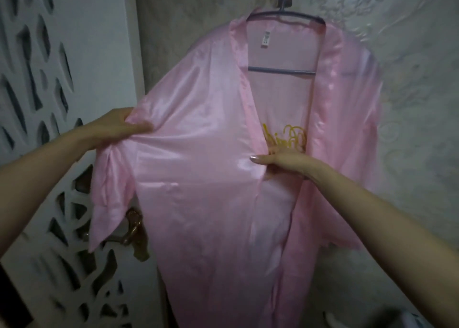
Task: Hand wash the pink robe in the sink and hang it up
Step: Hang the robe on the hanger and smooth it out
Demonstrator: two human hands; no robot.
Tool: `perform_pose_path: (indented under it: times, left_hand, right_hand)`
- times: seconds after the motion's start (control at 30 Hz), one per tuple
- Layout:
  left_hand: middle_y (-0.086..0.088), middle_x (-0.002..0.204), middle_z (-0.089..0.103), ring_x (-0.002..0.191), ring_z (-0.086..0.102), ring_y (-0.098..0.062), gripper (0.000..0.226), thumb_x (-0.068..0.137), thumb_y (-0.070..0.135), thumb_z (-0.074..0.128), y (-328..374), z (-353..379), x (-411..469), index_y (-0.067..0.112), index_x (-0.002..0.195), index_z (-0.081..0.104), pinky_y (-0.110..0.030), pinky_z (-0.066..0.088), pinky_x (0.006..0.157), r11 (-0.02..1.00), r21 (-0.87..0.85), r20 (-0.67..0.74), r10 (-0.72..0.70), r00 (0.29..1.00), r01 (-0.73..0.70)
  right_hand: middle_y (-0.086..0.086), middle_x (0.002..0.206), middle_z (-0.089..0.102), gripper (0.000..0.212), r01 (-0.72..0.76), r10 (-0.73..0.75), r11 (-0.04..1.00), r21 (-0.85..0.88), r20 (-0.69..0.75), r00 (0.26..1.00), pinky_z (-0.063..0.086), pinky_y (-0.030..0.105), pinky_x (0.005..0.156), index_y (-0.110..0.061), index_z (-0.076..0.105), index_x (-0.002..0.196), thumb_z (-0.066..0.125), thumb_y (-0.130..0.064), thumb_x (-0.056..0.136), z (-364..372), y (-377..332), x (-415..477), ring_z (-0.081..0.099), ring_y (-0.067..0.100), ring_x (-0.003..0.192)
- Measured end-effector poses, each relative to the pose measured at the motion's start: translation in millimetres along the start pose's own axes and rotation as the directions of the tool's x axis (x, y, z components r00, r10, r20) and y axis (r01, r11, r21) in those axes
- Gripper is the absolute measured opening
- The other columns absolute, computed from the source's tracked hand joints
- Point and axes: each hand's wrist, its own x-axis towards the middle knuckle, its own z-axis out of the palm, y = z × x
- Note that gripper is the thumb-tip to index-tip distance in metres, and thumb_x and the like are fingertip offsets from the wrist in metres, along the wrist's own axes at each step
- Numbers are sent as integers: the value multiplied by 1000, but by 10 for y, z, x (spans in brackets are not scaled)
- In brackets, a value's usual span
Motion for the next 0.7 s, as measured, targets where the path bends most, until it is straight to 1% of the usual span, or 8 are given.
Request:
perform_pose_path:
  times: [0.1,0.13,0.2,0.27,0.33,0.47,0.6,0.7]
  left_hand:
    - [-16,122,59,100,57,-33,81,62,65,72,-119,-4,185,11,120,54,-37,42,83,967,254,-243,67,968,-3]
    - [-21,114,61,97,58,-36,69,68,61,69,-145,-6,229,8,109,54,-38,42,79,933,359,-324,119,938,6]
    - [-26,102,62,90,58,-40,58,74,59,67,-150,1,264,8,95,49,-40,43,74,879,476,-394,193,899,19]
    - [-28,100,61,88,59,-41,57,75,59,66,-129,25,254,8,93,48,-41,43,75,851,525,-386,224,895,14]
    - [-27,103,61,90,58,-41,59,76,59,65,-125,53,252,6,98,50,-40,42,75,853,522,-369,208,906,17]
    - [-23,110,61,95,58,-38,69,74,66,60,-148,73,291,7,107,50,-42,44,79,885,464,-337,141,931,34]
    - [-20,134,49,108,51,-34,83,76,62,60,-109,130,308,5,133,40,-42,41,89,944,330,-200,65,978,5]
    - [-18,130,50,102,52,-33,80,77,60,61,-121,149,290,6,130,39,-40,41,82,942,334,-194,57,979,11]
  right_hand:
    - [-6,114,65,23,87,-87,996,-10,-58,995,47,21,81,-19,63,112,59,-30,92,81,51,-22,60,9,106]
    - [1,101,70,20,77,-77,997,29,-10,997,48,30,71,-18,67,100,59,-34,91,105,45,-48,66,16,90]
    - [1,45,54,34,15,-19,997,69,60,998,32,27,40,-16,56,62,59,-33,91,105,89,-39,46,13,38]
    - [-5,41,46,33,-33,31,986,163,12,999,36,16,39,-14,48,62,62,-22,90,87,139,-12,42,4,34]
    - [1,56,56,20,-53,55,965,258,-2,998,48,18,46,-10,56,74,62,-21,90,119,154,7,53,5,44]
    - [0,65,59,16,-45,57,997,59,-237,970,42,15,45,-21,60,75,64,-28,89,175,205,109,54,1,46]
    - [9,72,63,14,-85,82,994,63,57,995,47,22,49,-11,64,80,64,-22,87,154,102,-10,58,16,56]
    - [14,75,66,18,-59,39,990,-129,-151,988,50,34,58,-7,66,87,68,-24,86,120,105,24,62,26,66]
